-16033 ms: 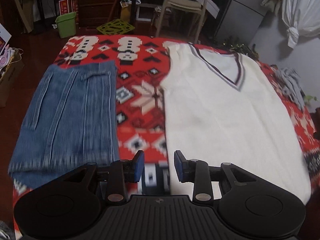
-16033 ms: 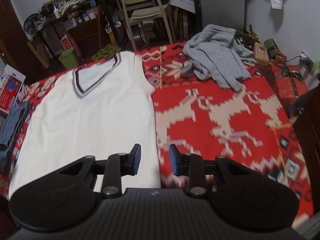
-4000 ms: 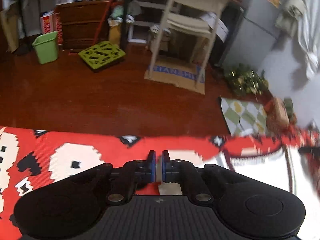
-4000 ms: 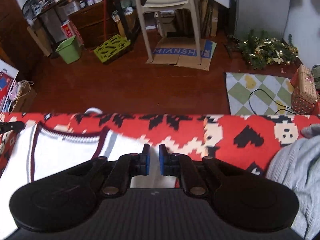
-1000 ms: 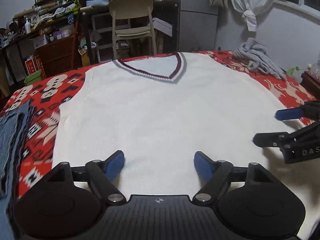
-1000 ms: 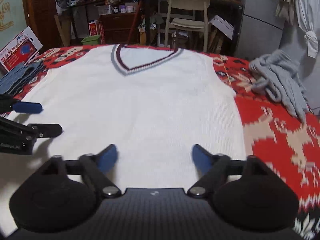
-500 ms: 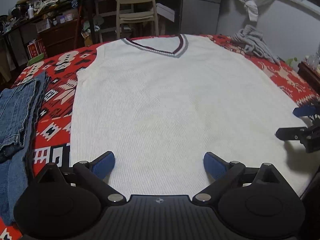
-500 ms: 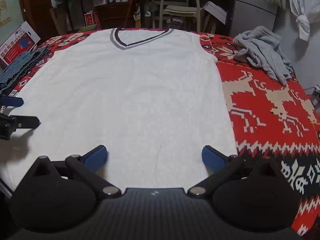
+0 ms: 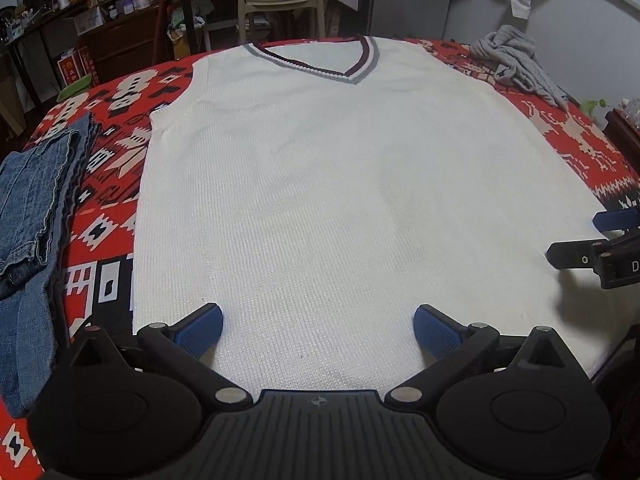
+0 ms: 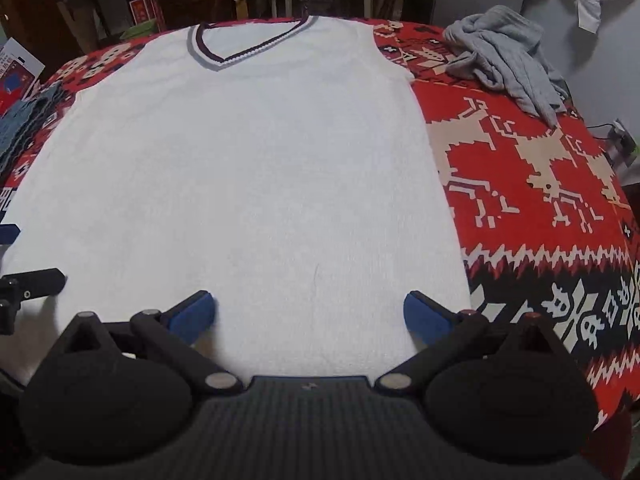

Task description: Fold clothes

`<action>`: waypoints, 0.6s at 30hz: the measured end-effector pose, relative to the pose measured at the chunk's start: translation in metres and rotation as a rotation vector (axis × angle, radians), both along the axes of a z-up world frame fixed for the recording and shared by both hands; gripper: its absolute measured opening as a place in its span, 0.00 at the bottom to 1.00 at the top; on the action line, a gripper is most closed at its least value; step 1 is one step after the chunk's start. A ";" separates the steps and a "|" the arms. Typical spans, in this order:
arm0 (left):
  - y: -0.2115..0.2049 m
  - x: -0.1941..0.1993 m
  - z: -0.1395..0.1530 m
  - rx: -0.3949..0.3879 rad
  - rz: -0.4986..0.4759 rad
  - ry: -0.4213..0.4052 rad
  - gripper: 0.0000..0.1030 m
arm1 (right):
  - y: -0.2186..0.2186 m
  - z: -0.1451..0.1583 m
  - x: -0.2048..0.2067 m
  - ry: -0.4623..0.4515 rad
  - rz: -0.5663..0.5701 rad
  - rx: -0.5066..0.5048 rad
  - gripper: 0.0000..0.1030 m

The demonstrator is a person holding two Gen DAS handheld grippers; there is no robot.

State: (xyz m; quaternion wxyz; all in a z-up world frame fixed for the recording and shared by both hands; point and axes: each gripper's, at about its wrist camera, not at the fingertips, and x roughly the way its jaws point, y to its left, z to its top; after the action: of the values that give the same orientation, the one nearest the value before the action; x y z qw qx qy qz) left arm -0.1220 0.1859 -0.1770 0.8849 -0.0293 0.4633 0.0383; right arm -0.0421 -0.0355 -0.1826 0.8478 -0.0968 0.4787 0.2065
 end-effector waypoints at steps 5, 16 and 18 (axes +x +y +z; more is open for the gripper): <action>-0.001 0.004 0.000 0.004 0.004 0.011 1.00 | -0.002 -0.001 -0.001 -0.017 -0.001 0.010 0.99; 0.025 0.023 0.051 -0.054 0.083 -0.214 0.91 | 0.005 0.027 0.004 -0.108 0.070 0.040 0.99; 0.030 0.042 0.056 -0.049 0.063 -0.237 0.82 | 0.010 0.041 0.010 -0.183 0.068 0.072 0.99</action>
State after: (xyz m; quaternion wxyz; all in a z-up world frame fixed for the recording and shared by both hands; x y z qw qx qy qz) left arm -0.0804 0.2161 -0.1210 0.9309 -0.0698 0.3550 0.0508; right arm -0.0318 -0.0257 -0.1416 0.8835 -0.1009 0.3878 0.2425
